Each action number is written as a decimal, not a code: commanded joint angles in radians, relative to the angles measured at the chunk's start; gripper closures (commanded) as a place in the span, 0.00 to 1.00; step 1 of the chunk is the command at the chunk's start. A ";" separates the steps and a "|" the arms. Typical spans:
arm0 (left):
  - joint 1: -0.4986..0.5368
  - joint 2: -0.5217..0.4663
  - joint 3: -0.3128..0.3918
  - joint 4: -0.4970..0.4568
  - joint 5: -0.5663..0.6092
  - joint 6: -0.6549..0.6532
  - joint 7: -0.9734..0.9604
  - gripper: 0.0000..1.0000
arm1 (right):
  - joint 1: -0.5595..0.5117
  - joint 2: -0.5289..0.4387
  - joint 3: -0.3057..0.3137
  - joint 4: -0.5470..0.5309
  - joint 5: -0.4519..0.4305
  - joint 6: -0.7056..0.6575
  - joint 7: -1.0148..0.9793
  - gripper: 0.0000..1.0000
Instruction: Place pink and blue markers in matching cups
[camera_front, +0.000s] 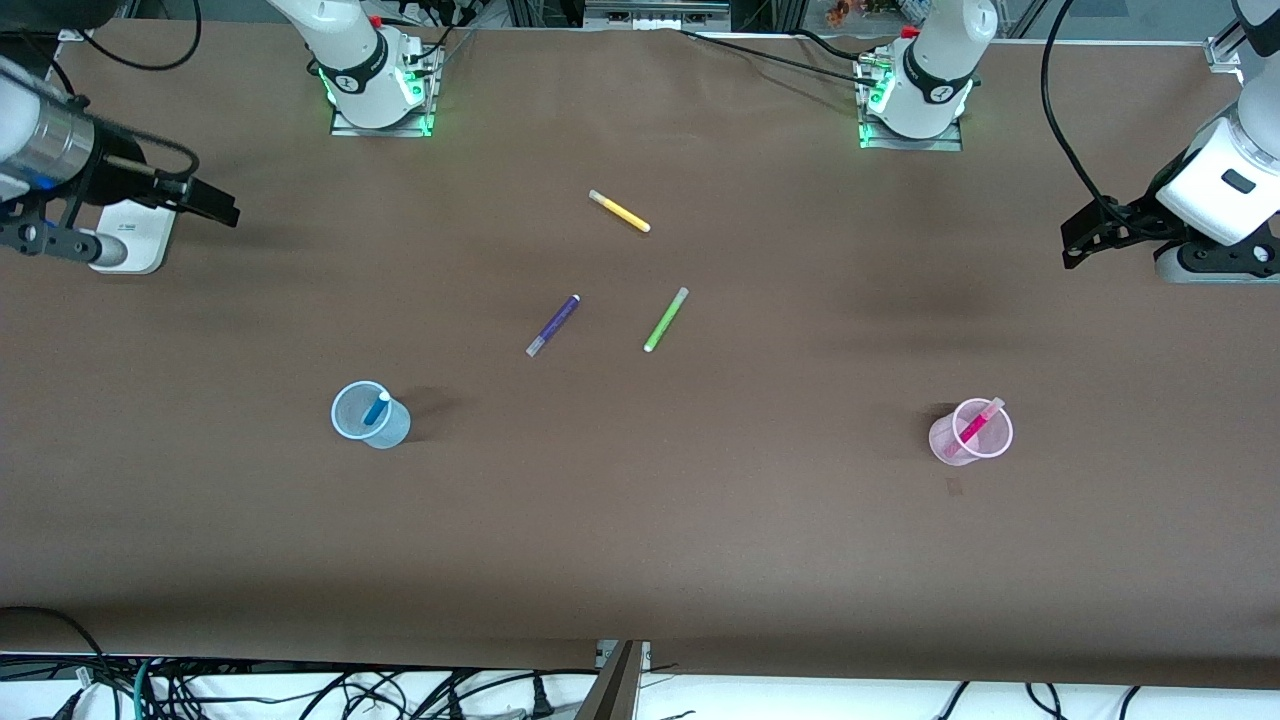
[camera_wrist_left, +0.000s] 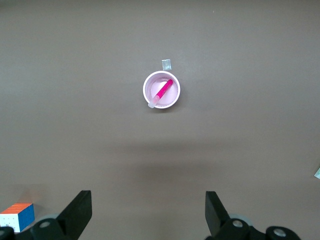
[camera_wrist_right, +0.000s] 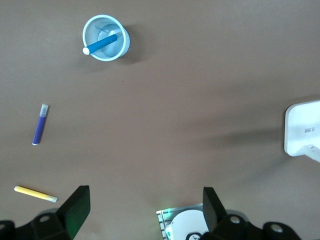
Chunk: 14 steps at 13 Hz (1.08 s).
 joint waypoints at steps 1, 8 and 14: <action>-0.002 -0.005 0.002 0.007 -0.007 -0.015 0.012 0.00 | -0.010 -0.067 -0.001 -0.050 0.010 0.050 -0.081 0.01; -0.004 -0.005 0.002 0.007 -0.007 -0.015 0.008 0.00 | -0.009 -0.087 0.009 0.016 0.005 0.026 -0.082 0.01; -0.002 -0.005 0.002 0.007 -0.007 -0.015 0.008 0.00 | -0.012 -0.080 0.015 0.018 0.005 0.038 -0.125 0.01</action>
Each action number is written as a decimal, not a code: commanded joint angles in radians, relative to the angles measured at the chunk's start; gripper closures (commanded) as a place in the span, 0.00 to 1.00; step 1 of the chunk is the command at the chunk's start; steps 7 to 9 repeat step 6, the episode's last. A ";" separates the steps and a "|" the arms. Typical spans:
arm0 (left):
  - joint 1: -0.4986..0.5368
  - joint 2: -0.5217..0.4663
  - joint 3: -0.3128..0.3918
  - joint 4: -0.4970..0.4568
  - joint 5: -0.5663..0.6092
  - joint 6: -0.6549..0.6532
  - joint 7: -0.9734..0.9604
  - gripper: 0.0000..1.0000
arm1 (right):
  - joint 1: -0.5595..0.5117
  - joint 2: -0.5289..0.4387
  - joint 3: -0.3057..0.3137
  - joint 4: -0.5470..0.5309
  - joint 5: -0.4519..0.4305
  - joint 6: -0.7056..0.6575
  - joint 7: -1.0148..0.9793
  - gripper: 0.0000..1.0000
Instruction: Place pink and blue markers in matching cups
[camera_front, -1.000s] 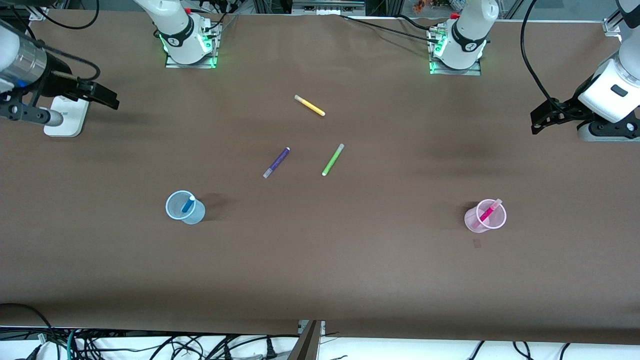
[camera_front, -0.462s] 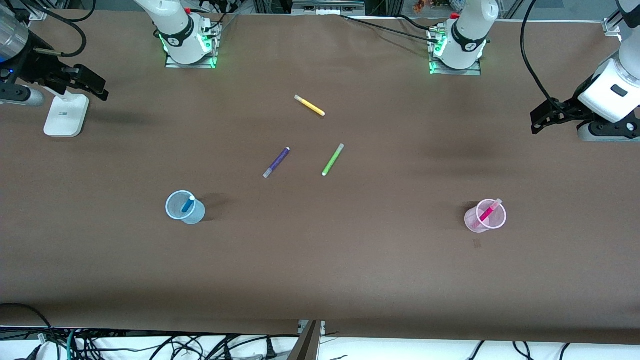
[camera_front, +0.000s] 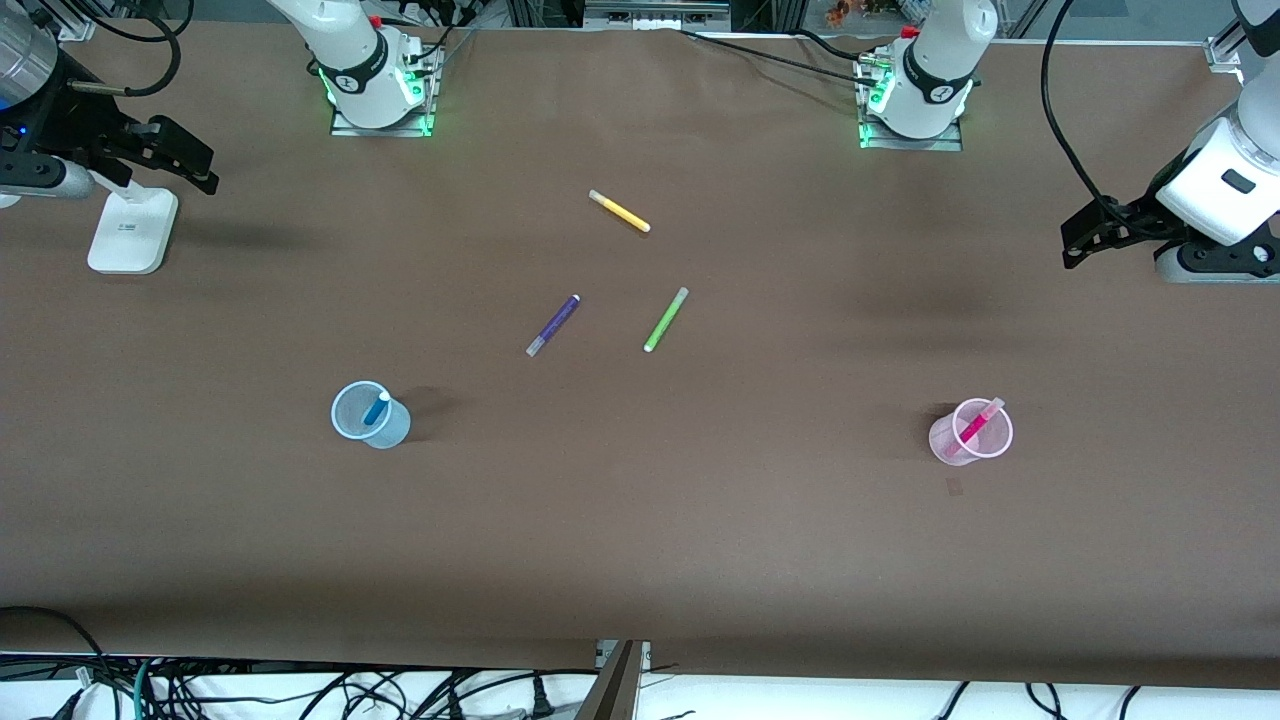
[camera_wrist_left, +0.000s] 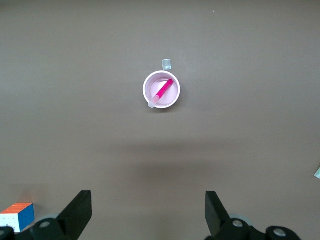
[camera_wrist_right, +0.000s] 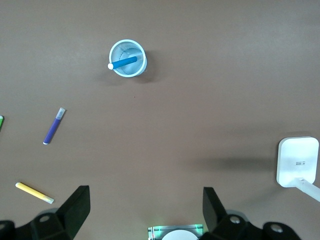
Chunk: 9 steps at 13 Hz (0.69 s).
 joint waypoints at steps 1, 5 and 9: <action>-0.002 -0.005 0.002 0.007 -0.007 -0.014 0.009 0.00 | -0.011 -0.006 0.005 0.006 0.003 0.002 -0.023 0.01; -0.002 -0.005 0.002 0.007 -0.007 -0.014 0.009 0.00 | -0.011 -0.004 0.003 0.006 0.005 -0.001 -0.023 0.01; -0.002 -0.005 0.002 0.007 -0.007 -0.014 0.009 0.00 | -0.012 -0.004 0.003 0.006 0.005 -0.001 -0.025 0.01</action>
